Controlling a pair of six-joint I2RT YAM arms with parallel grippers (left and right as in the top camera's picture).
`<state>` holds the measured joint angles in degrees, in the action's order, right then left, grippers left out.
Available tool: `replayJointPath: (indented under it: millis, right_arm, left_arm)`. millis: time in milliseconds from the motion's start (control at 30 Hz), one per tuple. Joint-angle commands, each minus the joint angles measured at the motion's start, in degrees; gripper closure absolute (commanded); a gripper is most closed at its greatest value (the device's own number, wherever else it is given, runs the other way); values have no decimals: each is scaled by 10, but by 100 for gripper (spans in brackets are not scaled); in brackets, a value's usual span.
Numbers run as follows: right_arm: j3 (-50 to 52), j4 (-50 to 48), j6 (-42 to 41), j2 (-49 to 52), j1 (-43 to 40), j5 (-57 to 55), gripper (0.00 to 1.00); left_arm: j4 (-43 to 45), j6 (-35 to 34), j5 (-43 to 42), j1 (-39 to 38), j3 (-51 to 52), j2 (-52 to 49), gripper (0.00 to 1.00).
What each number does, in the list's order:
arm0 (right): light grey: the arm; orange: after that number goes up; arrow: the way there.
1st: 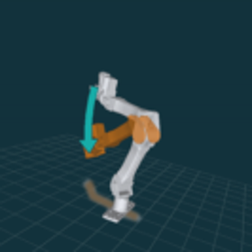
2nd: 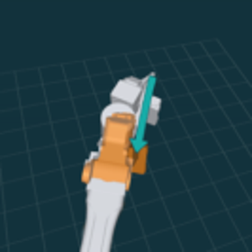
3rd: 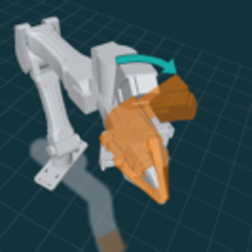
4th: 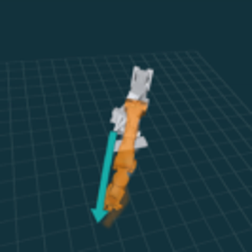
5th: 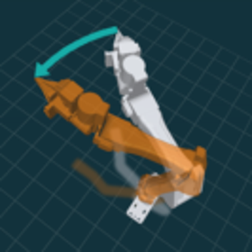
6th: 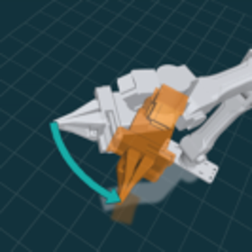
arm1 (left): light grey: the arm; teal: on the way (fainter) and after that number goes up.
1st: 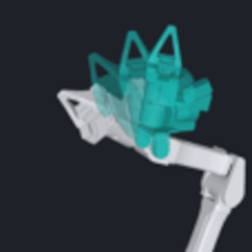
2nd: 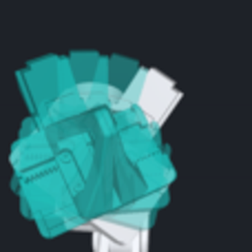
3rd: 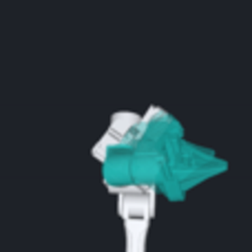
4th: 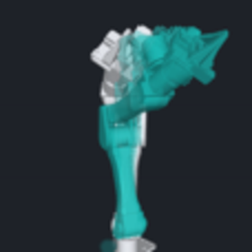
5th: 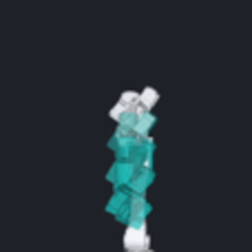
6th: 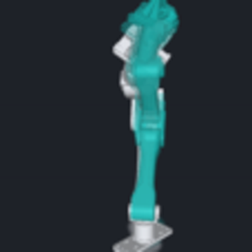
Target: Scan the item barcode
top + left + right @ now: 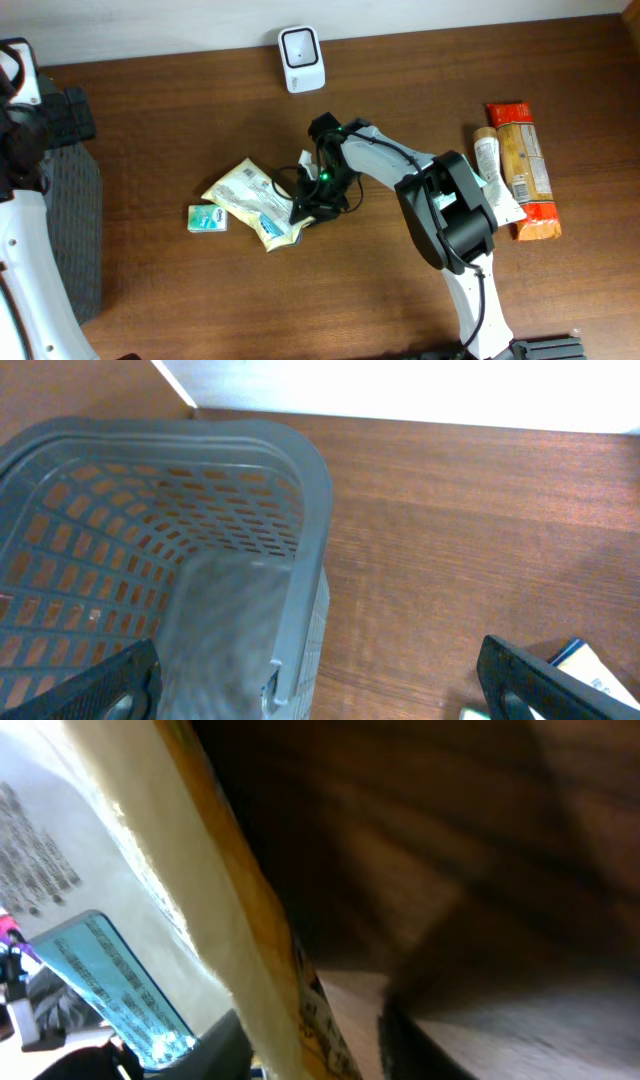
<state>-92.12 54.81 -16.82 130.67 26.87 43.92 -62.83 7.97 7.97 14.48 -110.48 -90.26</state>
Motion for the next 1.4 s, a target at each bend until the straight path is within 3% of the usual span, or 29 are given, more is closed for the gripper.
replayJointPath:
  millis: [0,67,133,167,200,233,267,300,467,533,667,833,867,967,1033,1067,1100,1233,1367]
  right_arm:
    - [11,-16,-21,0,-12,-54,81]
    - [10,-31,-18,-1,-48,-56,87]
    - [-4,-43,42,-1,-93,-56,93]
    - [-15,-43,86,-1,-110,-56,93]
    - [-30,-39,135,-1,-125,-56,86]
    - [-45,-36,187,-1,-138,-56,57]
    - [-66,-31,218,-1,-152,-68,14]
    - [-79,-24,217,-1,-160,-78,0]
    - [-94,89,-5,-1,-173,-69,1]
    - [-72,92,-51,-1,-151,-69,1]
    - [-3,-37,-191,-1,-92,-57,1]
    - [6,-152,-257,-1,-55,-57,1]
    - [6,-158,-257,-1,-53,-73,4]
    - [6,-161,-243,-1,-51,-144,45]
    - [6,-171,-198,-1,-52,-143,70]
    - [6,-183,-159,-1,-52,-121,87]
    - [4,-195,-125,-1,-53,-91,93]
    - [-42,-141,42,-1,-73,-38,96]
    - [-140,24,227,-1,-113,-182,93]
  left_arm:
    - [1,9,0,2,-3,2,1]
    - [1,9,0,2,-3,2,1]
    - [1,9,0,2,-3,2,1]
    - [1,9,0,2,-3,2,1]
    - [1,9,0,2,-3,2,1]
    - [1,9,0,2,-3,2,1]
    - [1,9,0,2,-3,2,1]
    - [1,9,0,2,-3,2,1]
    - [1,9,0,2,-3,2,1]
    - [1,9,0,2,-3,2,1]
    - [1,9,0,2,-3,2,1]
    - [1,9,0,2,-3,2,1]
    - [1,9,0,2,-3,2,1]
    - [1,9,0,2,-3,2,1]
    - [1,9,0,2,-3,2,1]
    - [1,9,0,2,-3,2,1]
    - [1,9,0,2,-3,2,1]
    - [1,9,0,2,-3,2,1]
    - [1,9,0,2,-3,2,1]
